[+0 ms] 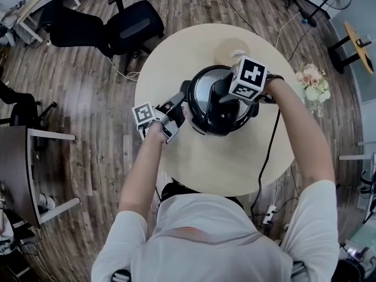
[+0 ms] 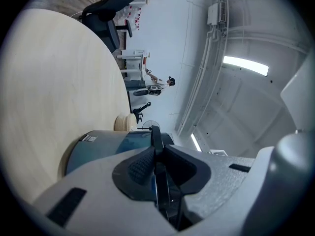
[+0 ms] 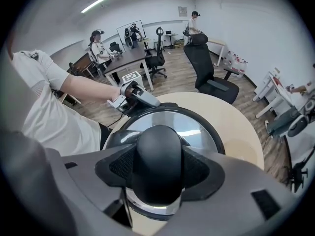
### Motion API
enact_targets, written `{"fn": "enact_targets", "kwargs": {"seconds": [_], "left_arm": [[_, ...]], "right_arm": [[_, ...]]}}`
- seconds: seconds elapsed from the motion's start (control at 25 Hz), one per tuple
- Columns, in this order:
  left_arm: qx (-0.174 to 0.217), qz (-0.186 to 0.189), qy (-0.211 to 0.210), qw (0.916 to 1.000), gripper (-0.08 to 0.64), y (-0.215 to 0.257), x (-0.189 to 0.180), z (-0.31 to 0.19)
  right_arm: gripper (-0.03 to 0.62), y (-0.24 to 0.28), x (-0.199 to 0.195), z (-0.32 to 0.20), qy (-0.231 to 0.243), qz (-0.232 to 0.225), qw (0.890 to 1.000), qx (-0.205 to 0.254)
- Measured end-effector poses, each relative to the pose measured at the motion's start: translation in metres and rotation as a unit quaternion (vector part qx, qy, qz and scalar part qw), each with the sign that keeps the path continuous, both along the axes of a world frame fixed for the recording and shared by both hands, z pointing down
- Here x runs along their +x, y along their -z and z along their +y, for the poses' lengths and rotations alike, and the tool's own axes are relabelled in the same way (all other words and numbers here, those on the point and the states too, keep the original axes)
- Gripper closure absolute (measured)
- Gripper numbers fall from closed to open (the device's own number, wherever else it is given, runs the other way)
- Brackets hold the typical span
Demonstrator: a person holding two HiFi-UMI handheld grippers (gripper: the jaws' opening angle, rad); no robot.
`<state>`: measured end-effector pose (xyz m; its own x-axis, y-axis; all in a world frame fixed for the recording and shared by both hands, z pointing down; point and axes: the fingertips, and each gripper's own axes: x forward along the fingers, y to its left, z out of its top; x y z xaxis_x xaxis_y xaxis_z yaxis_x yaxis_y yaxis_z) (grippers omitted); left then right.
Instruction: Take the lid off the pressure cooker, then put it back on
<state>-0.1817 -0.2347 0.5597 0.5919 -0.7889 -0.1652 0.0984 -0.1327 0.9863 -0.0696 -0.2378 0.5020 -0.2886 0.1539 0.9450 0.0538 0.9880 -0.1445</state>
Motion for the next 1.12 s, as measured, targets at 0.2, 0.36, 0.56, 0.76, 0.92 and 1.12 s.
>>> {"fn": "enact_targets", "kwargs": {"seconds": [0.2,0.36,0.56,0.76,0.92,1.12], "left_arm": [[0.002,-0.006,0.004,1.0000,0.492,-0.001,0.001,0.000],[0.014,-0.035,0.013,0.9992,0.472,0.000,-0.003,-0.001],[0.009,-0.034,0.030,0.9989,0.343,0.007,-0.013,0.001],[0.017,-0.162,0.050,0.9853,0.276,0.018,-0.033,0.004],[0.046,-0.294,0.081,0.9511,0.276,0.053,-0.047,0.007],[0.131,-0.478,0.097,0.8633,0.276,0.120,-0.038,0.004]], "right_arm": [[0.310,0.000,0.001,-0.001,-0.006,0.003,1.000,0.005],[0.310,0.001,-0.001,-0.001,-0.020,0.002,1.000,0.009],[0.243,0.005,-0.002,0.007,-0.016,-0.017,1.000,0.016],[0.202,0.043,-0.005,-0.011,-0.065,-0.114,0.989,0.068],[0.201,0.088,0.008,-0.030,-0.163,-0.219,0.953,0.130],[0.201,0.136,0.041,-0.043,-0.297,-0.335,0.877,0.173]]}}
